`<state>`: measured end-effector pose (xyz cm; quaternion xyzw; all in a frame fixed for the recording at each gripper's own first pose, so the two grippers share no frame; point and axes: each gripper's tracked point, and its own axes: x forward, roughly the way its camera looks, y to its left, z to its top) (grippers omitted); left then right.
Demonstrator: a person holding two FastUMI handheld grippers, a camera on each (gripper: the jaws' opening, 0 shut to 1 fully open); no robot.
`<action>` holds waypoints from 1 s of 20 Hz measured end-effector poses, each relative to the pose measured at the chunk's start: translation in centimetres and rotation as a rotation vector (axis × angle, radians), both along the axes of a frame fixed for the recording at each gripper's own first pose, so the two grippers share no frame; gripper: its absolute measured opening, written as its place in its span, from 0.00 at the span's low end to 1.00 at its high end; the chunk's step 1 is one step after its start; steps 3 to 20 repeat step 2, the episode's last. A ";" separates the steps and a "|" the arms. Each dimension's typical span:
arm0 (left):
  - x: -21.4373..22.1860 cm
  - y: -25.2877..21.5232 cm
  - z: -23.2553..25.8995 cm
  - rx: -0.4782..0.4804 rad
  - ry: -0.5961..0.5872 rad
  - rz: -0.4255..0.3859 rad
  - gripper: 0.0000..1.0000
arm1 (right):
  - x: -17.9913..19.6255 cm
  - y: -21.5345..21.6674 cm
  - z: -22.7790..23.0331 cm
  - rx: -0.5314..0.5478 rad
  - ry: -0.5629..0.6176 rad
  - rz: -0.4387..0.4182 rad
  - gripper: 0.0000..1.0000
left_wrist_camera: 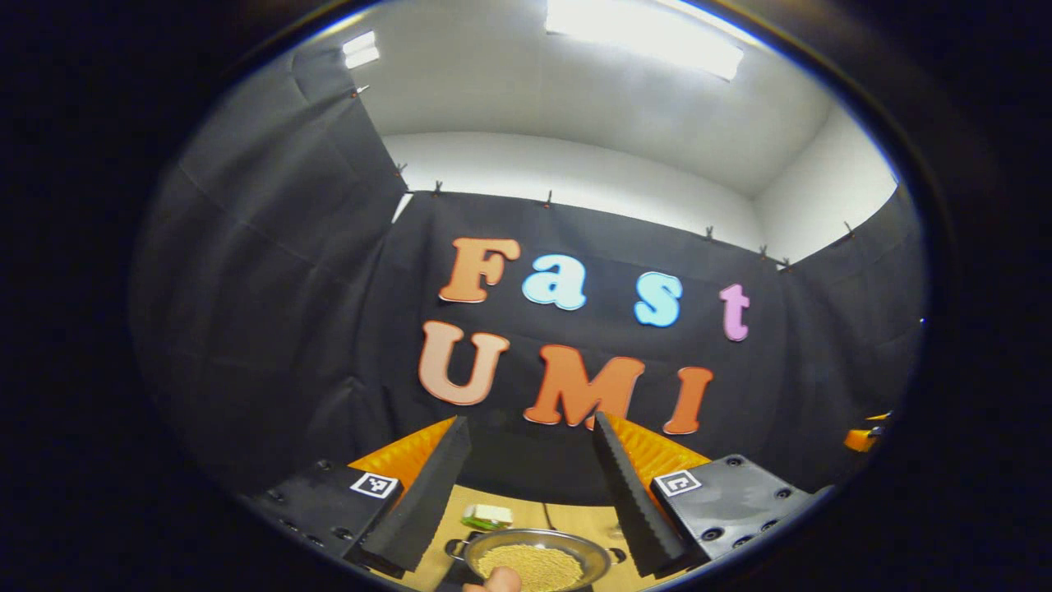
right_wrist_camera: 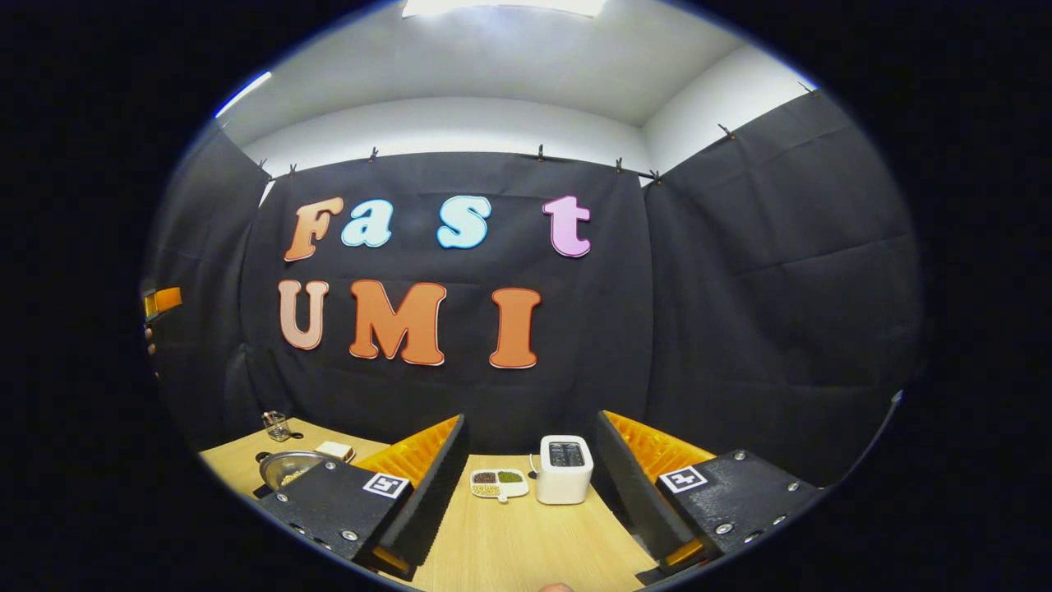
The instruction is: First push the handle of the pot to place it horizontally, then grasp the pot with both hands and set it on the induction cooktop.
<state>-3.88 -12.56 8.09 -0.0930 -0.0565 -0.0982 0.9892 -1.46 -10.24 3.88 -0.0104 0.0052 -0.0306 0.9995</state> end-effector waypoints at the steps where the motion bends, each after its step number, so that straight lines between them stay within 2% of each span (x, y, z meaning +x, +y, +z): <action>1: -0.1 0.0 -0.2 0.007 0.004 0.006 0.98 | 0.0 -0.2 0.0 -0.001 0.001 -0.008 1.00; 20: -0.1 0.1 -0.4 0.013 0.007 0.010 0.98 | -0.1 -0.2 -0.2 0.001 0.001 -0.011 1.00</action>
